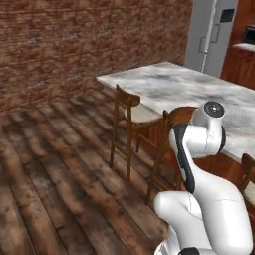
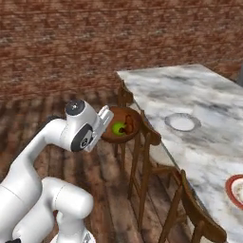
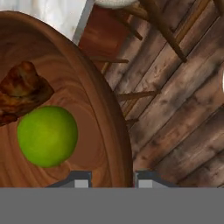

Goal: Pick the chicken drumstick and lime from their plates and place them in the bowl. Then put the bowl in the fridge.

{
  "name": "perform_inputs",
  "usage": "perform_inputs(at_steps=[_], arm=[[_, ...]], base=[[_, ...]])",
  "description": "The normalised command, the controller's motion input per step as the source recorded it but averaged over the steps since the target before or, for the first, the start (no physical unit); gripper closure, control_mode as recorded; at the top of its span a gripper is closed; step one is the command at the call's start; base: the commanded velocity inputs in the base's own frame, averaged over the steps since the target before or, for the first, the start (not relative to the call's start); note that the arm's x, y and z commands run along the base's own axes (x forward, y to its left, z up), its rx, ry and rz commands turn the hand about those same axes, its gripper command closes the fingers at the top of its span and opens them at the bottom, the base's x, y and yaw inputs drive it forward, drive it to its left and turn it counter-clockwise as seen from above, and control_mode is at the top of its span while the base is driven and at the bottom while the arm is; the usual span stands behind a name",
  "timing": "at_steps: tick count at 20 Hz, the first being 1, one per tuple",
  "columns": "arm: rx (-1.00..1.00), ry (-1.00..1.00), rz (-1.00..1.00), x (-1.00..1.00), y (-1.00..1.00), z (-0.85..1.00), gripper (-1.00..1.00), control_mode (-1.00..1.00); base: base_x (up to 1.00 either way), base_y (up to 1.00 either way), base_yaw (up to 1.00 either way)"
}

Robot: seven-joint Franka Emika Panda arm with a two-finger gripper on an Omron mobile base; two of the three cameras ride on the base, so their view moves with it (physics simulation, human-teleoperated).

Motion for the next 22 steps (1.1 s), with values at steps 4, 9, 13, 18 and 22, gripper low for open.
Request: perform_inputs(at_steps=[4,9,13,18,22], arm=[[0.0,0.0,0.0,0.0,0.0,0.0,1.0,1.0],[0.0,0.0,0.0,0.0,0.0,0.0,1.0,1.0],[0.0,0.0,0.0,0.0,0.0,0.0,1.0,1.0],[0.0,0.0,0.0,0.0,0.0,0.0,1.0,1.0],[0.0,0.0,0.0,0.0,0.0,0.0,1.0,1.0]], base=[[0.28,0.1,0.66],[0.69,0.08,0.38],[0.85,0.17,0.25],[0.94,0.13,0.07],[0.94,0.09,0.02]])
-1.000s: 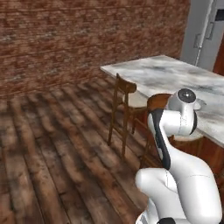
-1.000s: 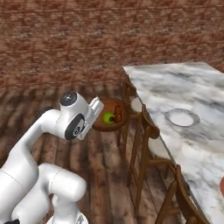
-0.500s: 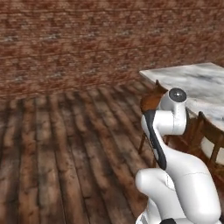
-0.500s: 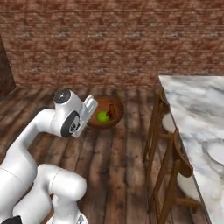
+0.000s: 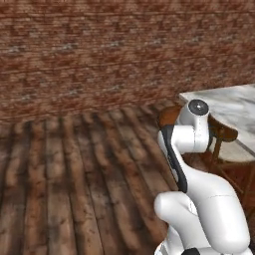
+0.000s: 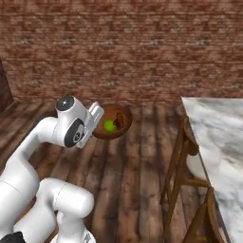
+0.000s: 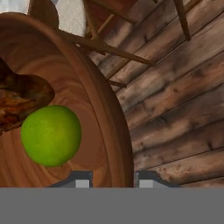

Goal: Pick the chicken drumstick and lime from their plates and place them in the bowl. Then put the bowl in the fridge.

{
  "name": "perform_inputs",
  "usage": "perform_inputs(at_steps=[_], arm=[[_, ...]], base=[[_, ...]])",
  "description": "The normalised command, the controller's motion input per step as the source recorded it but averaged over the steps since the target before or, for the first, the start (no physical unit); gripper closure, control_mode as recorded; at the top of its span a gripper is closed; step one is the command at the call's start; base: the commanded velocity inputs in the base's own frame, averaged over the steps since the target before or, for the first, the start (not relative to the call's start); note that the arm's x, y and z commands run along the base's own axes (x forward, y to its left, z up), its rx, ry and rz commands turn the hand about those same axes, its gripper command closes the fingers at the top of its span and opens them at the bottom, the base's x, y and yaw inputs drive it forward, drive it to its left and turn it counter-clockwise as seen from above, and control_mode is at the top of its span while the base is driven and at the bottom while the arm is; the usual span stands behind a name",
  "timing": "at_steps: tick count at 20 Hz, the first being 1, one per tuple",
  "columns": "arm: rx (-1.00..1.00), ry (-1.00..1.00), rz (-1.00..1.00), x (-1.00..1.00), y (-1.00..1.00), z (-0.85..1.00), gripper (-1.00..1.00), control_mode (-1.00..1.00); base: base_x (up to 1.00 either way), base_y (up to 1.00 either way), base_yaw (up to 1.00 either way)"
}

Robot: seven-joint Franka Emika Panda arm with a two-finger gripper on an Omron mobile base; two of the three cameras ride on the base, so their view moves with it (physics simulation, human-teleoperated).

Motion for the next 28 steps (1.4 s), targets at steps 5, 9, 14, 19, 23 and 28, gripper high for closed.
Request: perform_inputs(at_steps=[5,9,14,19,23,28], arm=[[0.0,0.0,0.0,0.0,0.0,0.0,1.0,1.0],[0.0,0.0,0.0,0.0,0.0,0.0,1.0,1.0],[0.0,0.0,0.0,0.0,0.0,0.0,1.0,1.0],[0.0,0.0,0.0,0.0,0.0,0.0,1.0,1.0],[0.0,0.0,0.0,0.0,0.0,0.0,1.0,1.0],[0.0,0.0,0.0,0.0,0.0,0.0,1.0,1.0]], base=[[0.94,0.07,0.01],[0.94,0.04,0.0],[0.94,0.01,0.0],[0.94,0.0,0.0],[0.9,0.0,-0.07],[0.83,0.0,-0.17]])
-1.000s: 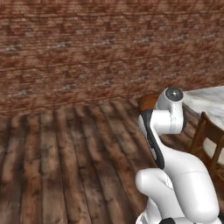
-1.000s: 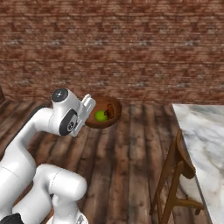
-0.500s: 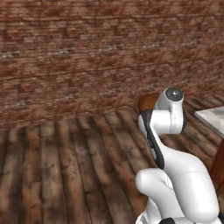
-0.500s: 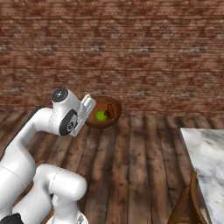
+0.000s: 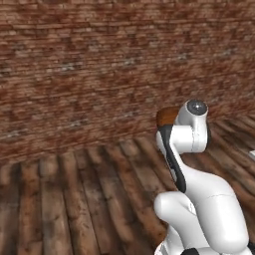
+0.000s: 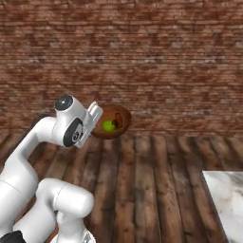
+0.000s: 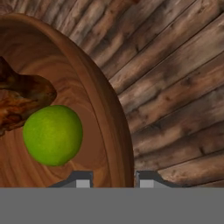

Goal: Pick the chicken drumstick and lime from their plates and place them in the bowl. Then put the bowl in the fridge.

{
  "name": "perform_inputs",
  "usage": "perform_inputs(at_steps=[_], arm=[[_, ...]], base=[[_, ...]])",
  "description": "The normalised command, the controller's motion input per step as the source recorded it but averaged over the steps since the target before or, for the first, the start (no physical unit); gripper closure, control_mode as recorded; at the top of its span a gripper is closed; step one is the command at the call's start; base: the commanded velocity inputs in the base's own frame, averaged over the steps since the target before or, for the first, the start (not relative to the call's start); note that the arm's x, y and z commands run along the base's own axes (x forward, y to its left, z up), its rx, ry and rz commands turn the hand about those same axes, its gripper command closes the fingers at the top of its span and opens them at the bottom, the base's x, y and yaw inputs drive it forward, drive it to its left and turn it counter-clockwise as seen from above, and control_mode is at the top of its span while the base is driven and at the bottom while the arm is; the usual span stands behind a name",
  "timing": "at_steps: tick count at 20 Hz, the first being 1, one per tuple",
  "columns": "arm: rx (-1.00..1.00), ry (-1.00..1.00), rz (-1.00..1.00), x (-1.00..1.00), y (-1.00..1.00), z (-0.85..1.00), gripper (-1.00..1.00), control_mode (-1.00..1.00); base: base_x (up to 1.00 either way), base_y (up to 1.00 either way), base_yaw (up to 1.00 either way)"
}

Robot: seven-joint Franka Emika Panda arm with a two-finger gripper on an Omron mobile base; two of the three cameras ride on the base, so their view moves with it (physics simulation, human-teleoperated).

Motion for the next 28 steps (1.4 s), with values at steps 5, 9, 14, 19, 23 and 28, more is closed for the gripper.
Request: perform_inputs(at_steps=[5,9,14,19,23,28], arm=[[0.0,0.0,0.0,0.0,0.0,0.0,1.0,1.0],[0.0,0.0,0.0,0.0,0.0,0.0,1.0,1.0],[0.0,0.0,0.0,0.0,0.0,0.0,1.0,1.0],[0.0,0.0,0.0,0.0,0.0,0.0,1.0,1.0],[0.0,0.0,0.0,0.0,0.0,0.0,1.0,1.0],[0.0,0.0,0.0,0.0,0.0,0.0,1.0,1.0]], base=[[0.74,0.0,-0.27],[0.56,0.0,-0.45],[0.43,0.01,-0.59],[0.45,0.04,-0.58],[0.57,0.31,-0.56],[0.7,0.38,-0.42]])
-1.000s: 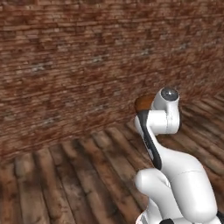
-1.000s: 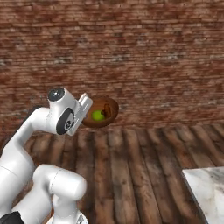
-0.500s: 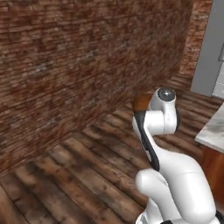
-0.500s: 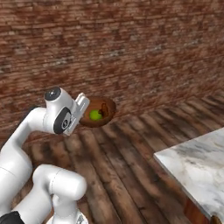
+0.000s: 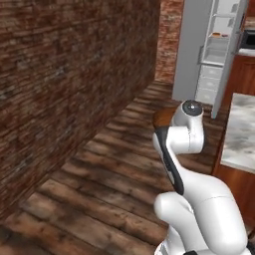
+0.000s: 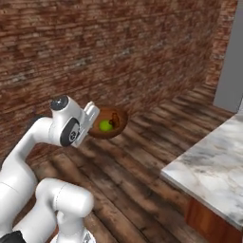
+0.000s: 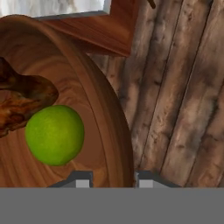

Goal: Pick the chicken drumstick and lime from their plates and place them in the bowl. Then put the bowl in the fridge.

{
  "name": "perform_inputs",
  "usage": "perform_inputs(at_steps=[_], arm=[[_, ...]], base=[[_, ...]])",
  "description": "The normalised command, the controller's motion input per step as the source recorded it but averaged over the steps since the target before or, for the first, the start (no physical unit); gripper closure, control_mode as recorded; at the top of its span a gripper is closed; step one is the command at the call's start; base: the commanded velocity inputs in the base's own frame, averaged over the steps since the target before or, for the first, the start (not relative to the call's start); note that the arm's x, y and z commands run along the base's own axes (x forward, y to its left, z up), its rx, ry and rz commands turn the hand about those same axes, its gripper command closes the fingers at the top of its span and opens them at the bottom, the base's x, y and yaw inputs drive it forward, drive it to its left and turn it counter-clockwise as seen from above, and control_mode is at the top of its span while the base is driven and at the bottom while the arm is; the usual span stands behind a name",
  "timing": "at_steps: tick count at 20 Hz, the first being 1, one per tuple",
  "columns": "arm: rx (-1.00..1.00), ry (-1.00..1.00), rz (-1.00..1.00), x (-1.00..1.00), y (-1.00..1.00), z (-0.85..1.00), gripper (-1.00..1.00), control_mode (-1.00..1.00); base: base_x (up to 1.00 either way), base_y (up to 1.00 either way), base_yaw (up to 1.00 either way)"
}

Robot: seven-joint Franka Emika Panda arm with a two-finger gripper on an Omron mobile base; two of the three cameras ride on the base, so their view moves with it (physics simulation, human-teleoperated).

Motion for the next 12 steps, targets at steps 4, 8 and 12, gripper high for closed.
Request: perform_inputs(at_steps=[4,8,12], arm=[[0.0,0.0,0.0,0.0,0.0,0.0,1.0,1.0],[0.0,0.0,0.0,0.0,0.0,0.0,1.0,1.0],[0.0,0.0,0.0,0.0,0.0,0.0,1.0,1.0]], base=[[0.75,0.36,-0.38],[0.74,0.36,-0.41],[0.75,0.36,-0.4]])
